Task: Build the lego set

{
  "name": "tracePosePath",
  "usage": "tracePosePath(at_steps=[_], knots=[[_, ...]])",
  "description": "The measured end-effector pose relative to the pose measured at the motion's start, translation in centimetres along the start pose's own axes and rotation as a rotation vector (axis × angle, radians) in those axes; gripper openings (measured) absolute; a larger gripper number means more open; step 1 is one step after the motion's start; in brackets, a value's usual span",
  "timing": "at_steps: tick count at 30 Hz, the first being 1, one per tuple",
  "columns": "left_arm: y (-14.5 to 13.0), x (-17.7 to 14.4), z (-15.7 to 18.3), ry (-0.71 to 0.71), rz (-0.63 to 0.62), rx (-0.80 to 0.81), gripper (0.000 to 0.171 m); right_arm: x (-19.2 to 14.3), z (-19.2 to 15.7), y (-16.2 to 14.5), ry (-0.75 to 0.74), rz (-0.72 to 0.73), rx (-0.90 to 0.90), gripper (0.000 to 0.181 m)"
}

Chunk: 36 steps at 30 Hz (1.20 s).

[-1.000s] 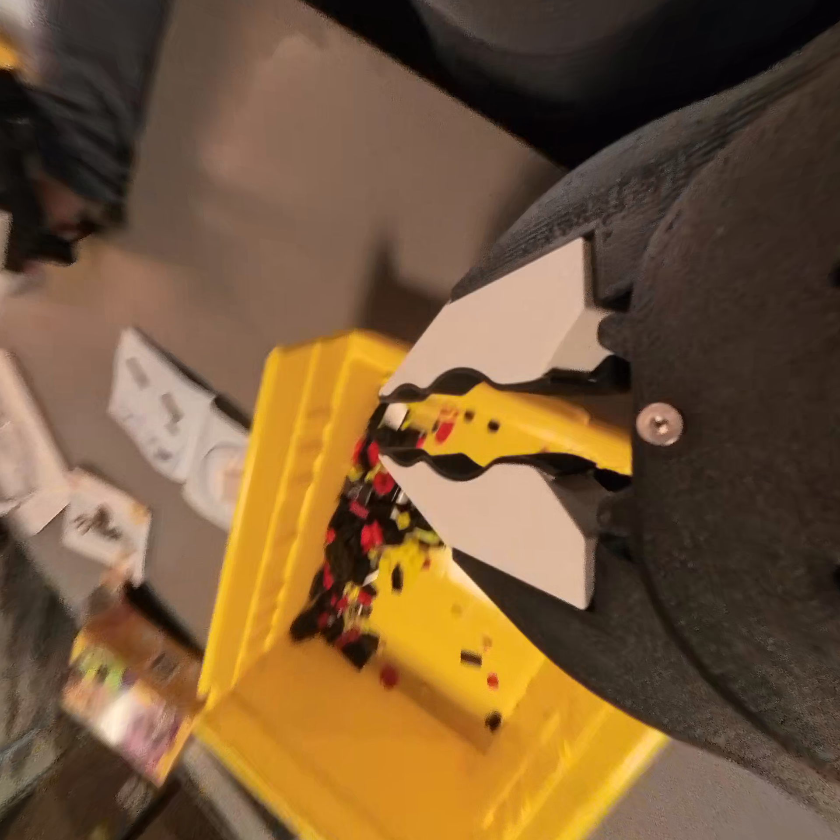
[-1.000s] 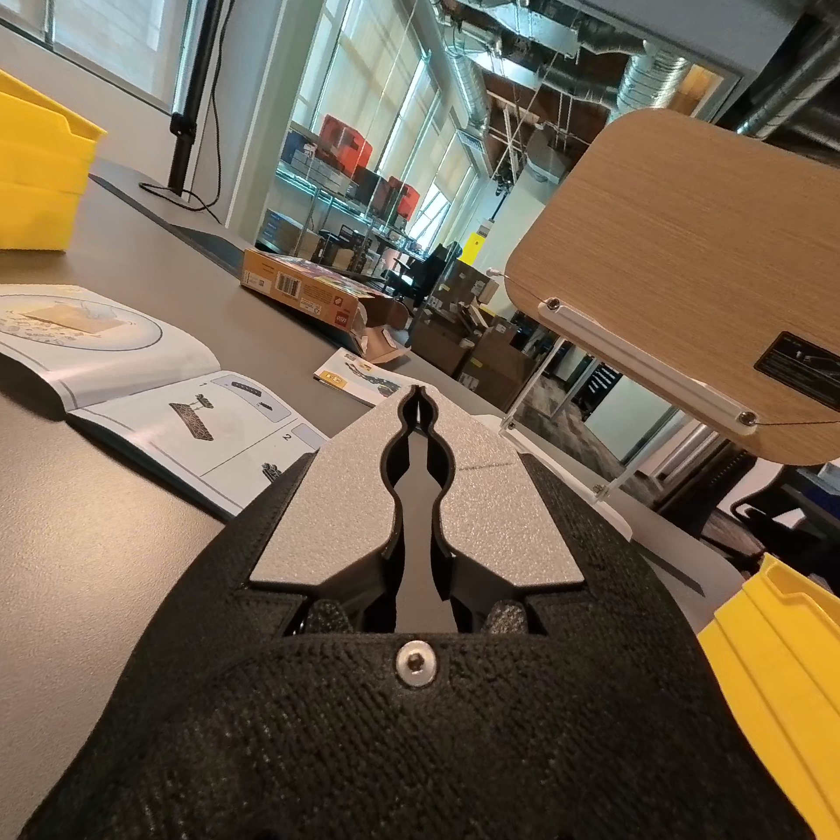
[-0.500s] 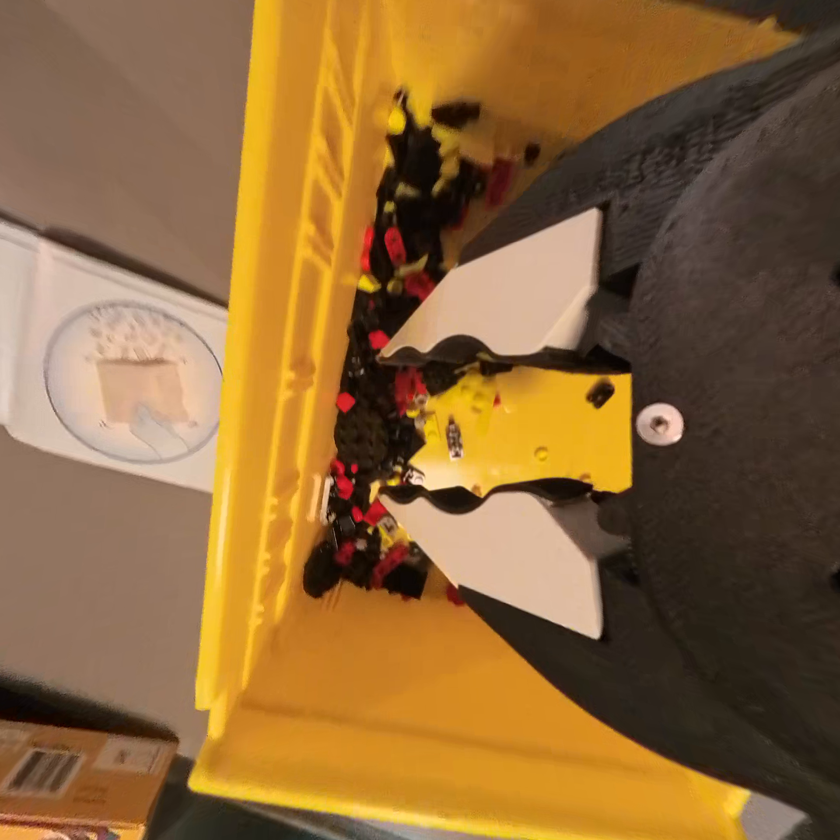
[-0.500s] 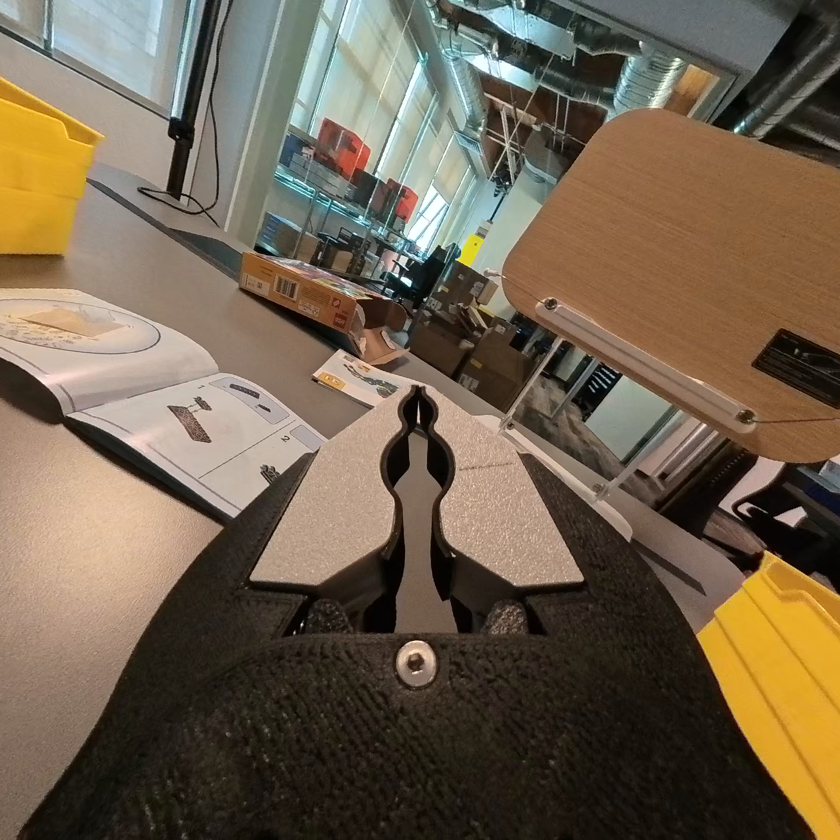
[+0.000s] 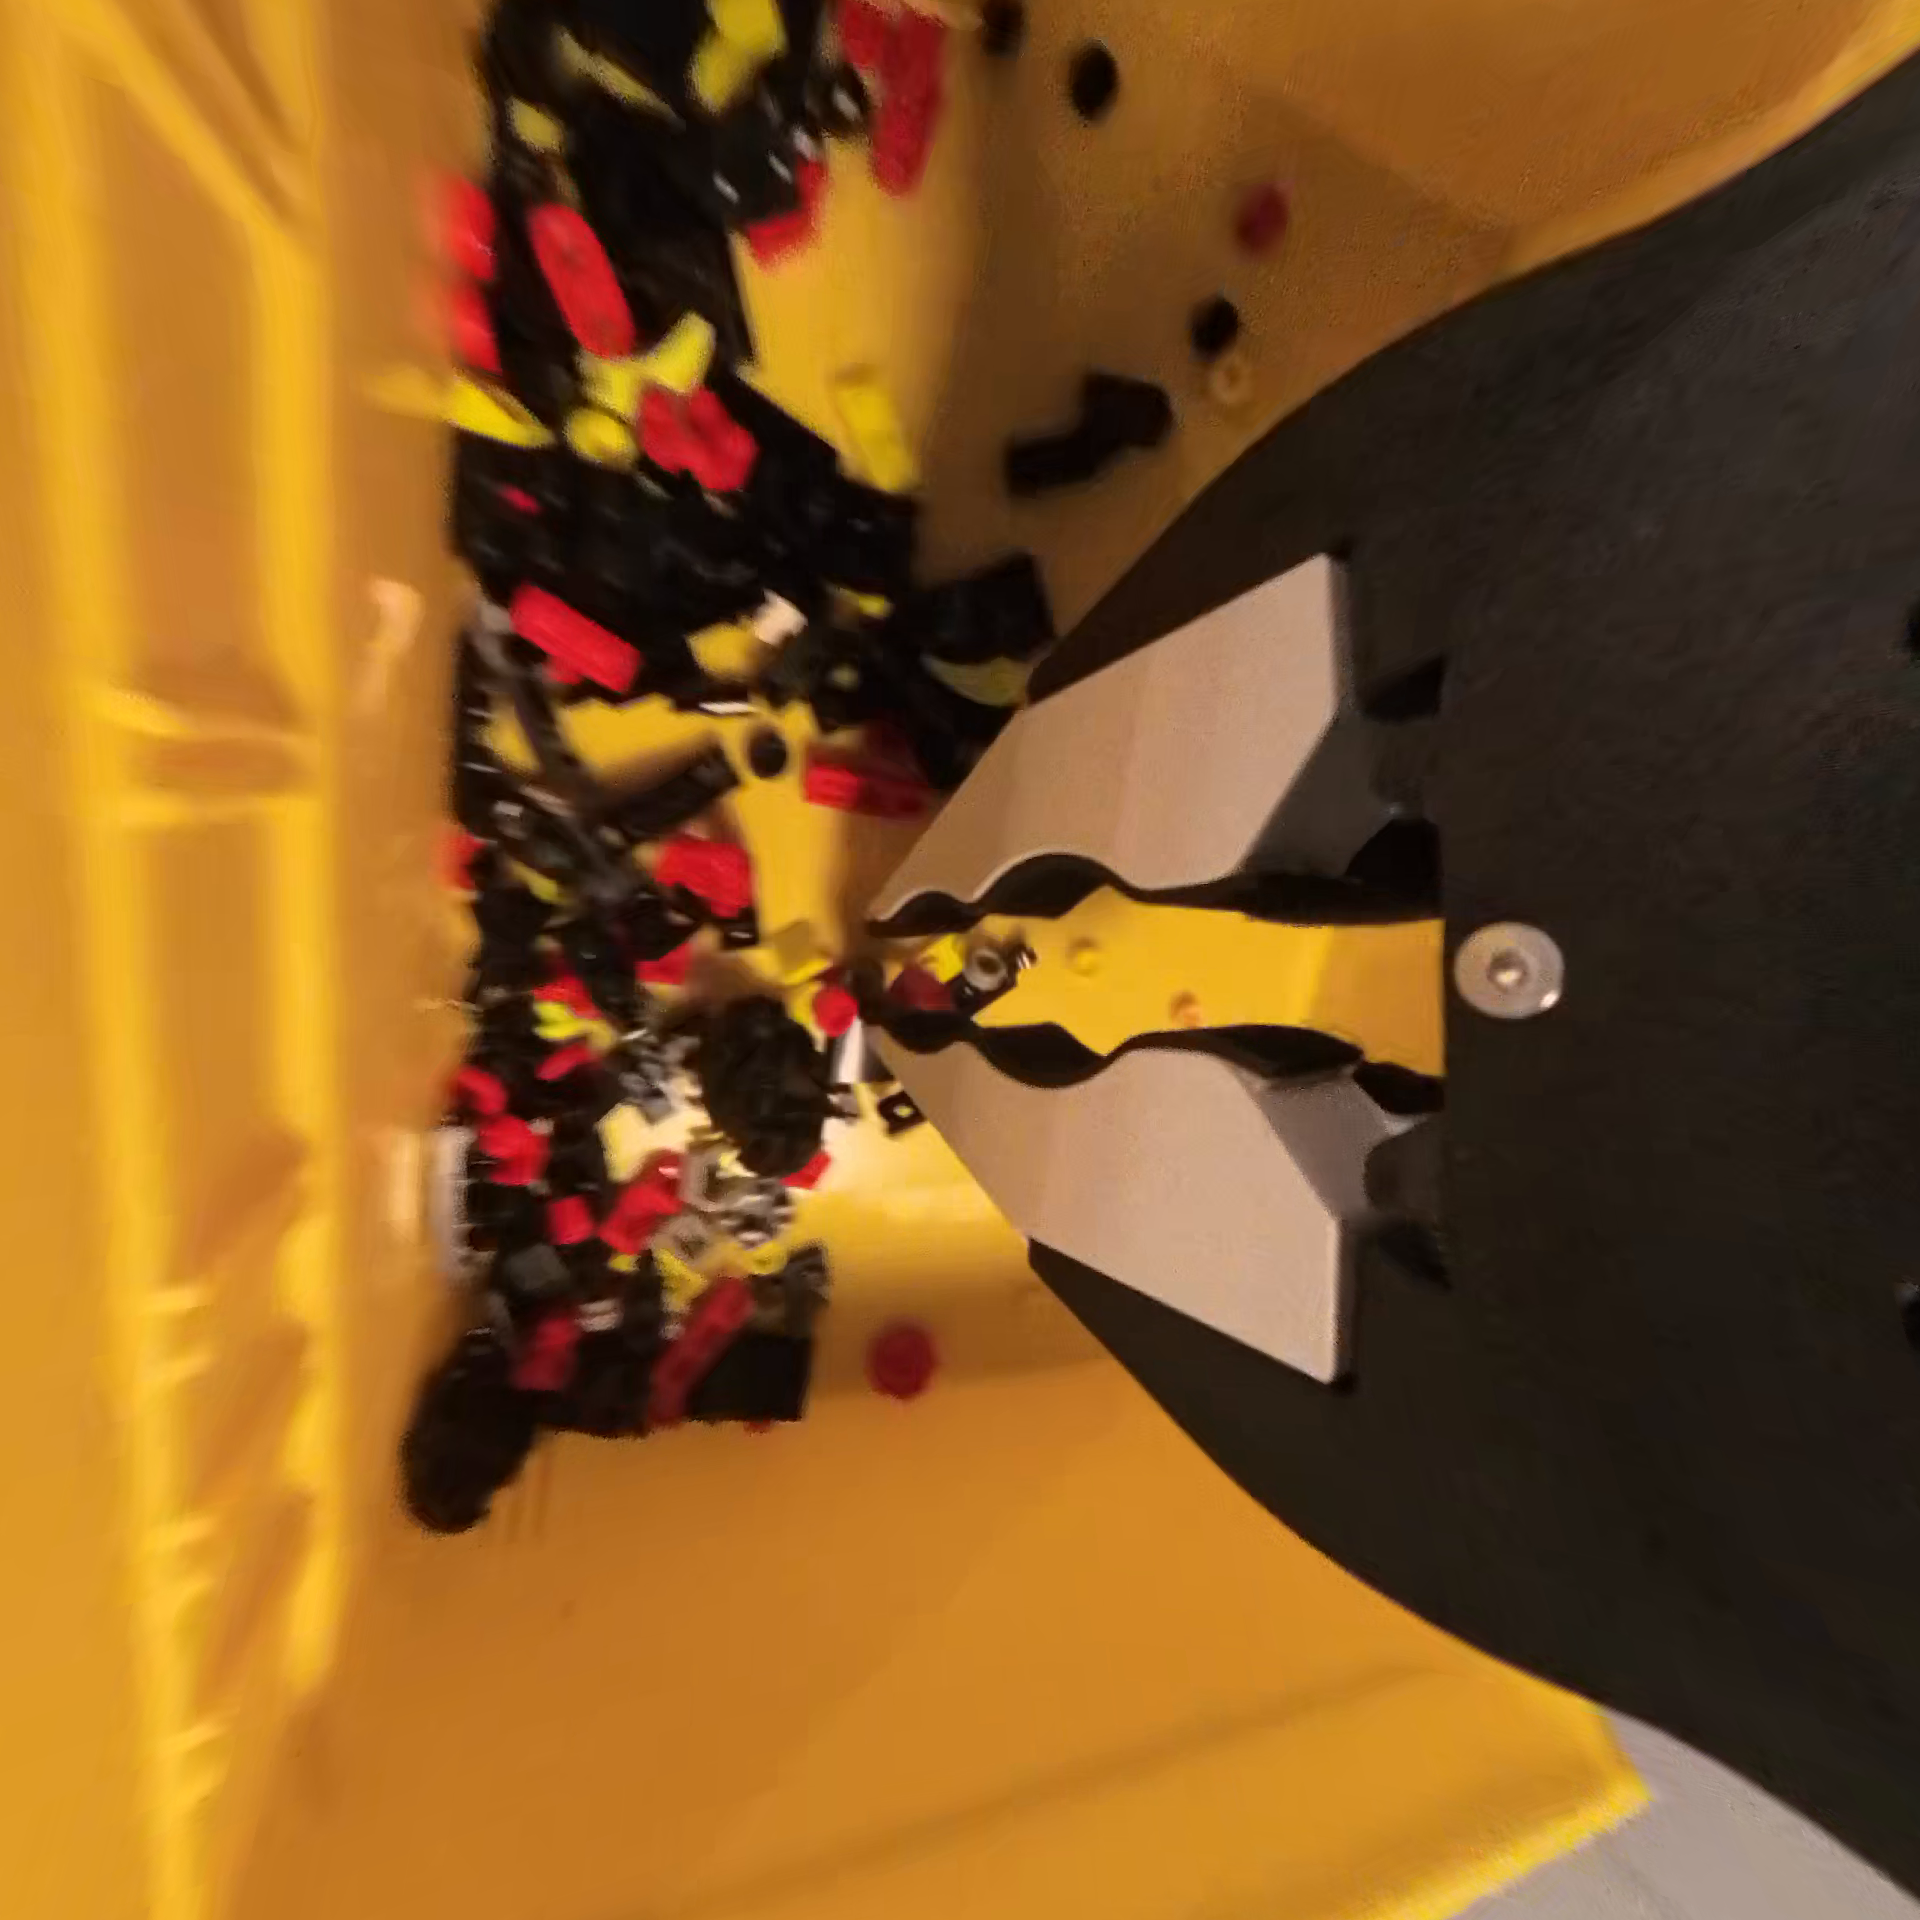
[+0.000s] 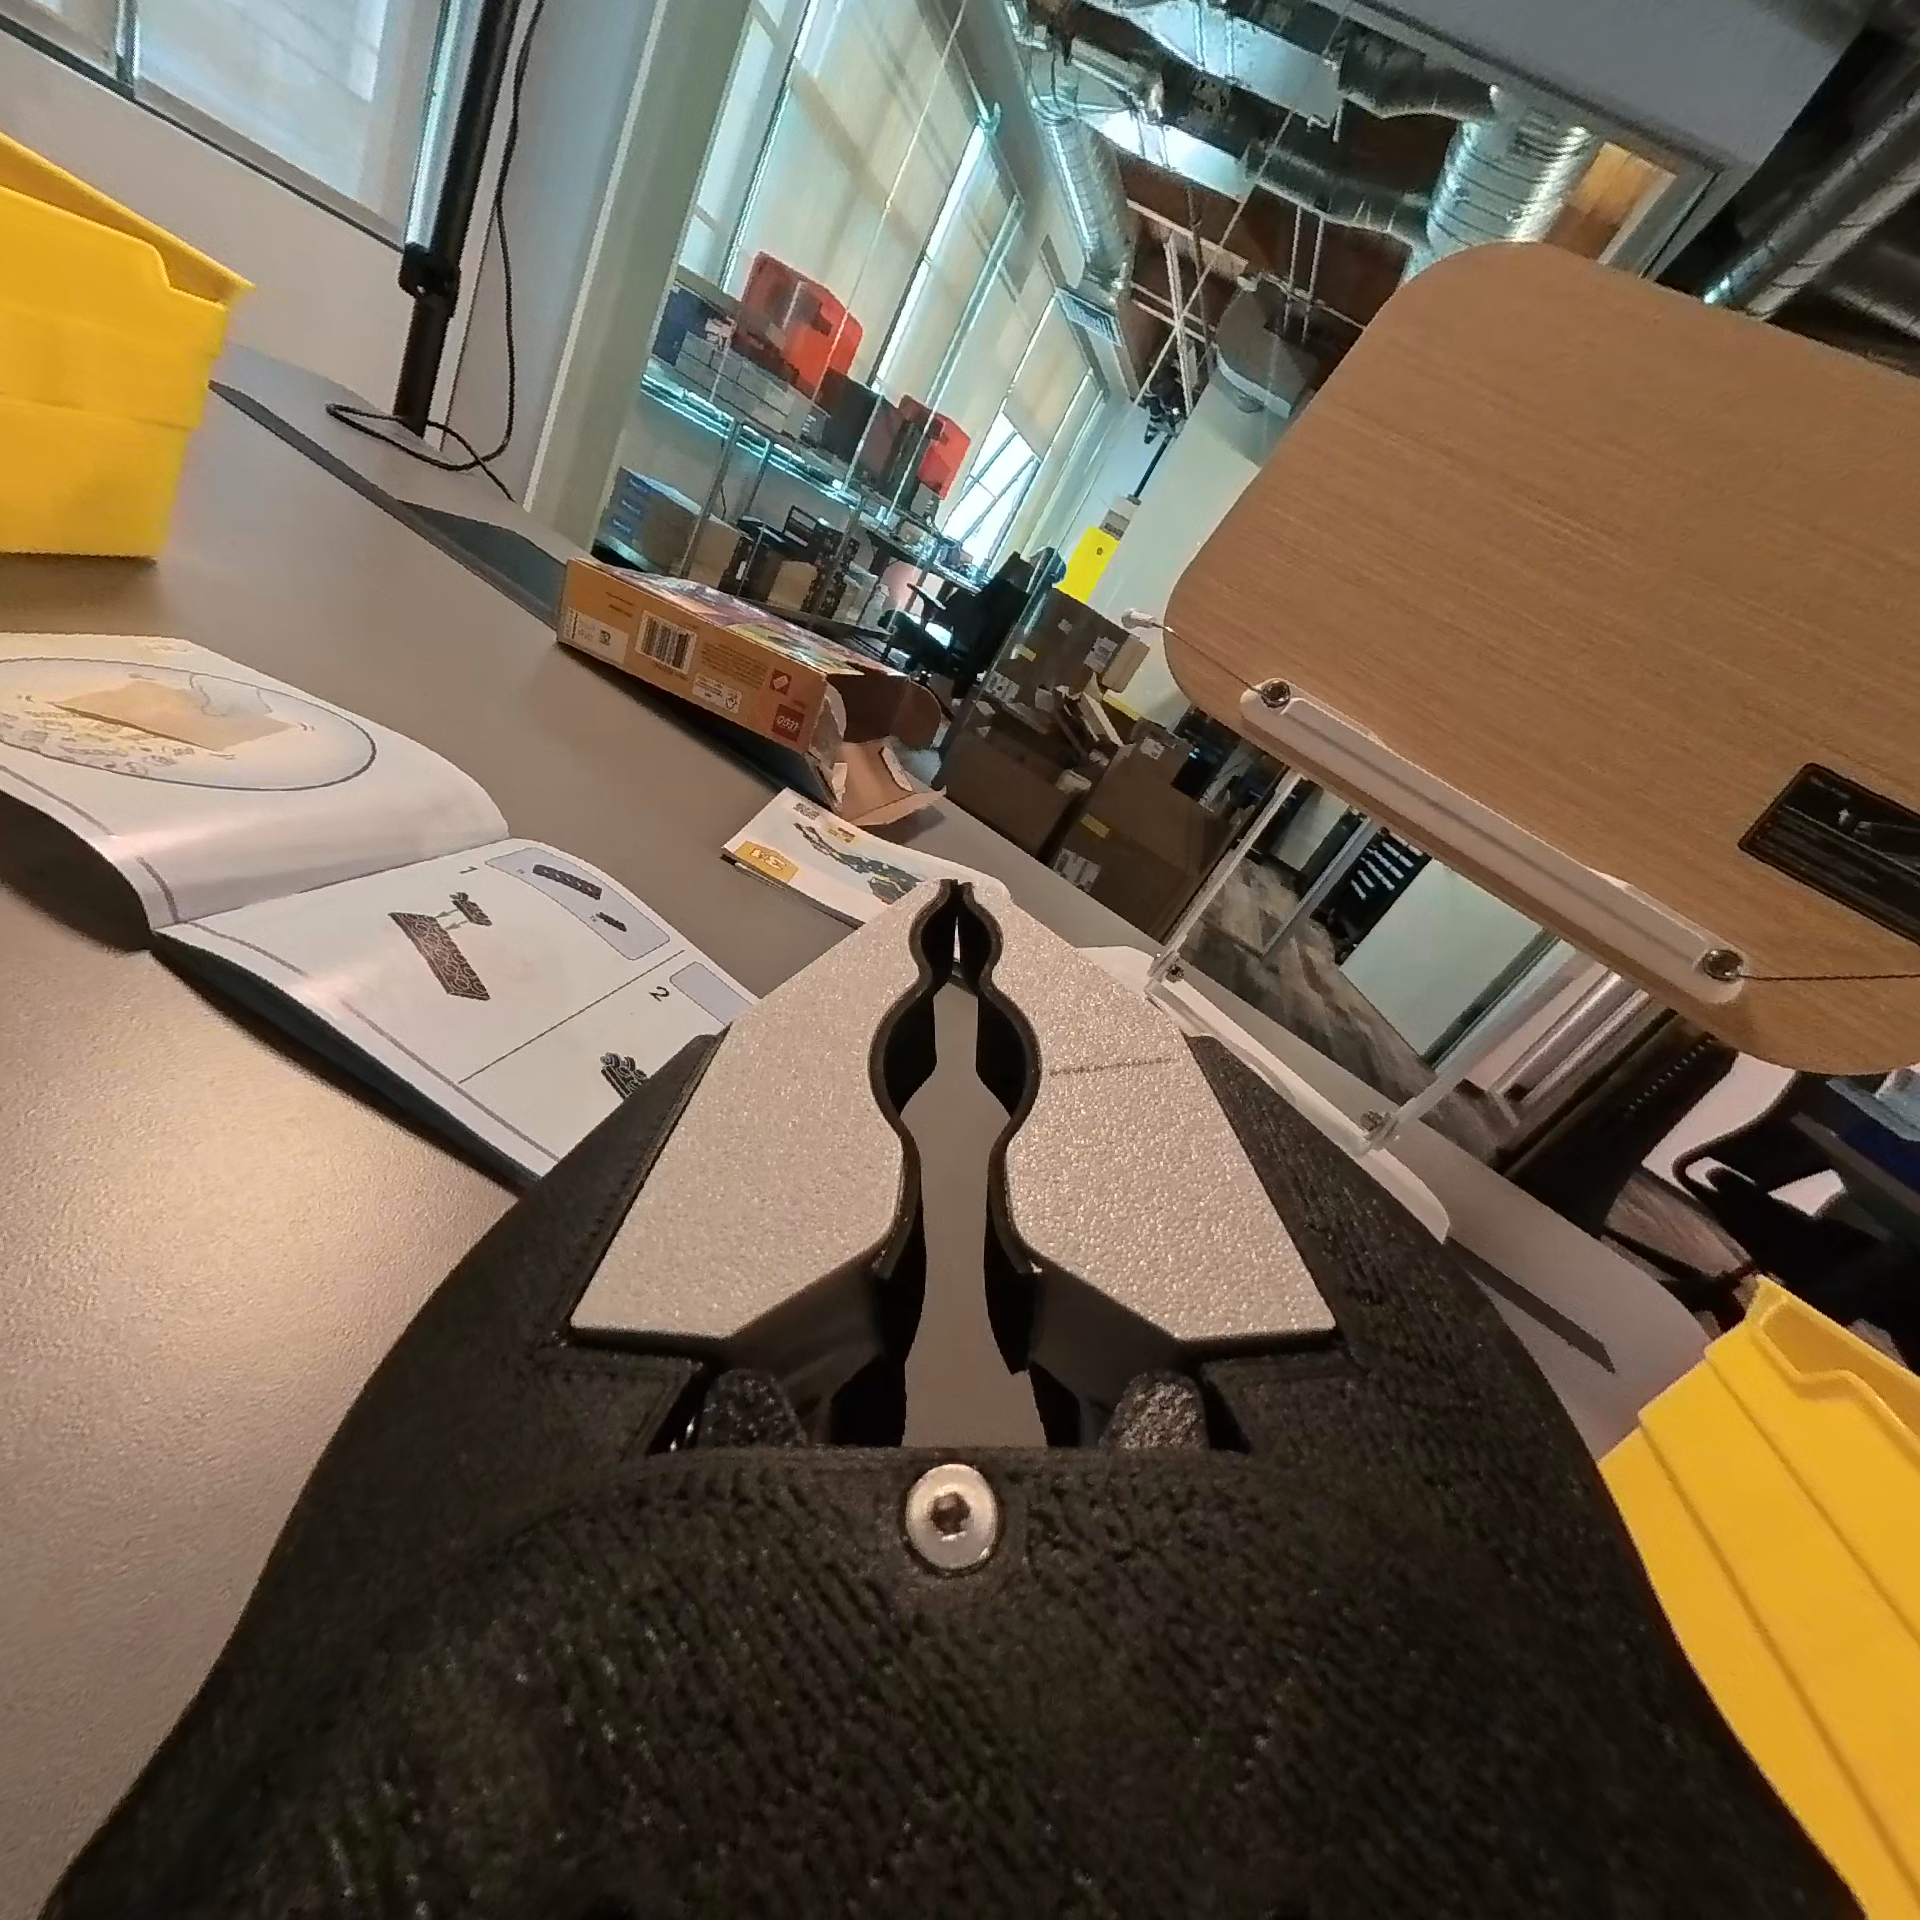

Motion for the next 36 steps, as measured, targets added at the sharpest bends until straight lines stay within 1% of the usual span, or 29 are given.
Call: tracePosePath(at_steps=[1,3,5,6,7,10,11,12,13,15,16,19,22,24,29,33,36], knots=[[-0.8,-0.1,-0.1,0.004,-0.039,-0.009,0.009,0.0,0.0,0.0,0.001,-0.001,-0.002,0.0],[-2.2,-0.4,0.0,-0.025,-0.124,-0.041,0.007,0.1,-0.1,-0.1,0.004,-0.004,-0.006,0.0],[-3.7,-1.1,-0.8,0.012,-0.217,-0.04,0.001,0.1,-0.2,-0.1,0.007,-0.006,-0.012,0.0],[-3.9,-1.4,-0.9,0.008,-0.22,-0.046,0.002,0.1,-0.2,-0.1,0.008,-0.006,-0.014,0.0],[-3.6,-1.7,-0.7,-0.027,-0.18,-0.065,0.004,0.1,-0.2,-0.1,0.009,-0.006,-0.014,0.0],[-1.6,-2.5,1.2,-0.203,0.0,-0.163,0.012,0.1,-0.2,-0.1,0.007,-0.005,-0.012,0.0],[-1.4,-2.7,1.9,-0.237,0.03,-0.189,0.016,0.0,-0.2,-0.1,0.006,-0.004,-0.011,0.0],[-1.4,-2.9,2.5,-0.243,0.036,-0.218,0.016,0.0,-0.2,-0.1,0.006,-0.004,-0.011,0.0],[-1.7,-3.0,3.1,-0.226,0.023,-0.251,0.014,0.0,-0.2,-0.1,0.006,-0.005,-0.012,0.0],[-2.7,-3.3,3.2,-0.094,0.002,-0.36,0.0,0.1,-0.2,-0.1,0.006,-0.007,-0.015,0.0],[-2.9,-3.4,3.6,-0.049,0.02,-0.403,0.0,0.1,-0.2,-0.1,0.007,-0.008,-0.017,0.0],[-2.9,-3.4,6.1,-0.09,0.086,-0.472,0.005,0.2,-0.3,-0.1,0.01,-0.008,-0.017,0.0],[-3.2,-2.9,7.2,-0.087,0.063,-0.471,0.013,0.2,-0.3,-0.1,0.012,-0.007,-0.02,0.0],[-2.9,-2.8,7.4,-0.079,0.059,-0.455,0.013,0.2,-0.4,-0.1,0.013,-0.006,-0.021,0.0],[-2.6,-1.8,7.6,-0.13,0.048,-0.476,0.016,0.1,-0.2,0.0,0.01,0.0,-0.007,0.0],[-2.2,-1.2,7.6,-0.134,0.07,-0.495,0.018,0.1,-0.2,0.0,0.013,0.0,-0.007,0.0],[-2.2,-1.2,7.5,-0.124,0.087,-0.507,0.023,0.1,-0.2,0.0,0.014,0.0,-0.005,0.0]])
Point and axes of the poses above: each gripper's, where its closed fingertips meet, x out along the fingers, y out of its top, z = x × y across the jaws, the point moved 3 cm from there along -x, back along the fingers, and after that the axes turned 12 degrees about -y, right-handed, at the moved point
